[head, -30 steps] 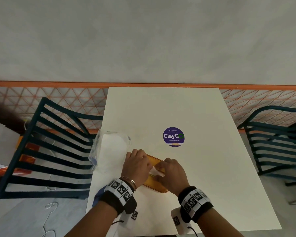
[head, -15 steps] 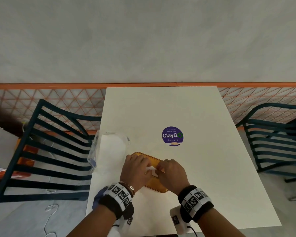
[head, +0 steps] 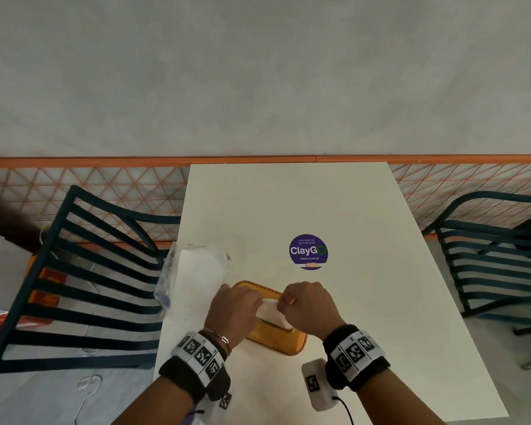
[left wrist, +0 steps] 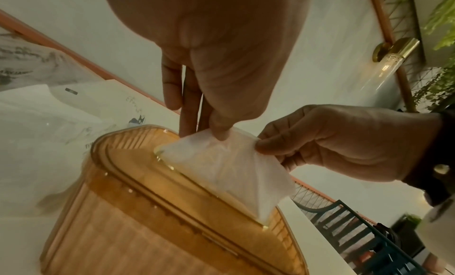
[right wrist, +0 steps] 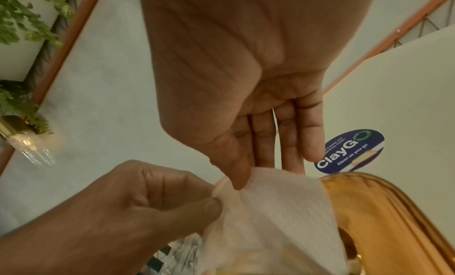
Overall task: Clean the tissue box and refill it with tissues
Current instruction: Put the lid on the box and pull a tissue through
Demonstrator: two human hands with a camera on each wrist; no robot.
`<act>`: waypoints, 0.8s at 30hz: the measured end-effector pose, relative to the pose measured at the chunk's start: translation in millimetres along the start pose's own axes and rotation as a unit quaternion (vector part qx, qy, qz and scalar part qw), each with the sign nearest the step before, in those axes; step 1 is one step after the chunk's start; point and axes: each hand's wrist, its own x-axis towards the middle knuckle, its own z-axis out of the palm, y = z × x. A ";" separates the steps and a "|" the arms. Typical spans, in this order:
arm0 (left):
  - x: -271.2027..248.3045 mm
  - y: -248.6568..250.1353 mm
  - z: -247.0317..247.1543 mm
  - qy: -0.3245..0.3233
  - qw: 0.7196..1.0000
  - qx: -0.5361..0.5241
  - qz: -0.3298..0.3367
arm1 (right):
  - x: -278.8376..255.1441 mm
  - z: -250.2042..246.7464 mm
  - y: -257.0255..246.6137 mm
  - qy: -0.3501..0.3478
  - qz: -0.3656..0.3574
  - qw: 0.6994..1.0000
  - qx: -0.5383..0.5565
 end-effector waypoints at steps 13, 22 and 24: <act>11.8 -26.5 -4.7 -0.052 0.991 -0.086 -0.086 | -11.2 -2.2 16.6 -0.062 0.018 0.998 -0.010; -1.1 -43.0 -8.7 -0.056 0.959 -0.213 -0.179 | -33.0 0.1 37.6 0.010 0.097 0.993 0.067; -11.8 -43.3 -3.4 -0.082 0.939 -0.239 -0.234 | -42.8 8.2 45.5 -0.038 0.153 0.984 0.080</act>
